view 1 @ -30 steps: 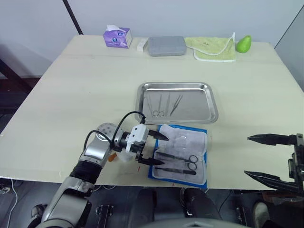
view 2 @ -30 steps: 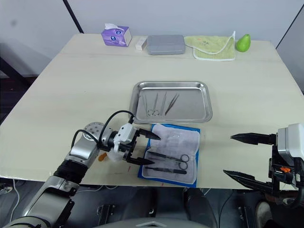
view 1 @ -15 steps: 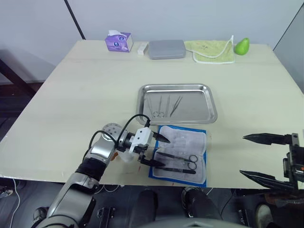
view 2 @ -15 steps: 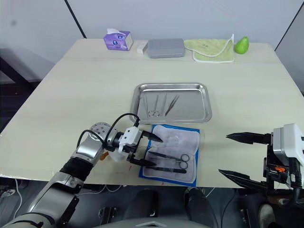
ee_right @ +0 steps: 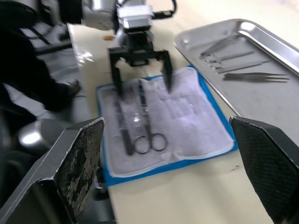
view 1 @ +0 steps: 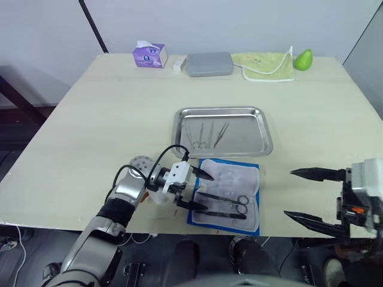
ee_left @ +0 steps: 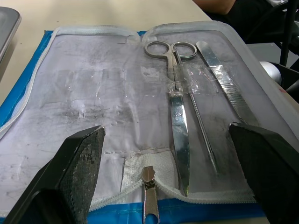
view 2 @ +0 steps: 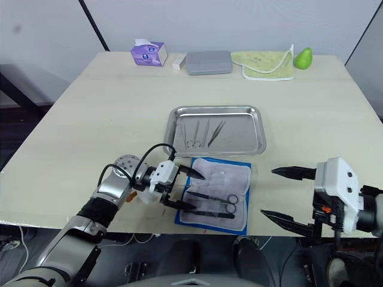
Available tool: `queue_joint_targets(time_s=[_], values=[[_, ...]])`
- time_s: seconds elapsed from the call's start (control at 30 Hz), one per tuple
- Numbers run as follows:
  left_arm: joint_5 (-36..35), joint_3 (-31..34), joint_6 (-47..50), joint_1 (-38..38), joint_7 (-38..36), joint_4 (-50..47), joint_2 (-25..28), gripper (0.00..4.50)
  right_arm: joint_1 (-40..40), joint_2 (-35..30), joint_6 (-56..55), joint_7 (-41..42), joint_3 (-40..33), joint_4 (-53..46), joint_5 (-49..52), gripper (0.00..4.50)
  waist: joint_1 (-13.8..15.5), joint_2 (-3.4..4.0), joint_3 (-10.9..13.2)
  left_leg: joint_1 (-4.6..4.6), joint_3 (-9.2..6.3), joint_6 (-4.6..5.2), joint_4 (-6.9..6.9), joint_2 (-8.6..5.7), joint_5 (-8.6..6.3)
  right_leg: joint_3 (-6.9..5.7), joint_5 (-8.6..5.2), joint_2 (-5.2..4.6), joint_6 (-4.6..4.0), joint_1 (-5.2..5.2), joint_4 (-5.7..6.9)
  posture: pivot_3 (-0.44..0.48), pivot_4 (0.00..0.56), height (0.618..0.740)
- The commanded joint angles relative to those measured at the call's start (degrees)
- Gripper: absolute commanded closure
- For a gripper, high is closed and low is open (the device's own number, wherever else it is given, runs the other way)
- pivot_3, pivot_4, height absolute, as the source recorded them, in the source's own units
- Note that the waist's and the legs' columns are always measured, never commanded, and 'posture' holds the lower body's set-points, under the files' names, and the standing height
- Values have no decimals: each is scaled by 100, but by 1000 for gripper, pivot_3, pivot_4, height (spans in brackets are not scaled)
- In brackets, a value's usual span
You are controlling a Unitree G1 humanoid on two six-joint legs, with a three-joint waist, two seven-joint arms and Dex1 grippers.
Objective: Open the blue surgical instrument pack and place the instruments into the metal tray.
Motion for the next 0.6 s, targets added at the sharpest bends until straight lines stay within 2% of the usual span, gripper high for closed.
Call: queue_joint_targets(time_s=[0.03,0.13,0.27,0.43,0.6], values=[[231,-141,87,161,-62,228,49,44,-421,35,-88,-539,998,-47,-694,0,-5,1,-1,0,1,0,0,0,0,0,0,0,0,0,0,0,150,740],[204,-140,157,165,-61,131,52,44,-1210,235,59,-1051,2179,326,-1363,0,-12,1,-1,1,3,0,-2,0,0,3,-1,0,-2,-2,0,0,150,740],[174,-148,256,185,-66,-31,64,44,-2097,536,-133,-1154,3593,1002,-2333,0,-7,-4,0,-3,4,0,-1,0,0,4,-2,1,-3,-5,0,0,150,740],[177,-146,339,210,-59,-139,71,44,-2600,709,-420,-992,4416,1524,-3018,0,-2,-5,1,-6,4,1,-1,0,-1,4,-2,2,-4,-7,0,0,150,740],[187,-115,317,237,-51,-96,78,44,-2859,920,-683,-800,4809,1982,-3419,0,-6,-5,1,-3,5,2,-1,1,-1,4,-4,3,-4,-8,1,0,150,740]])
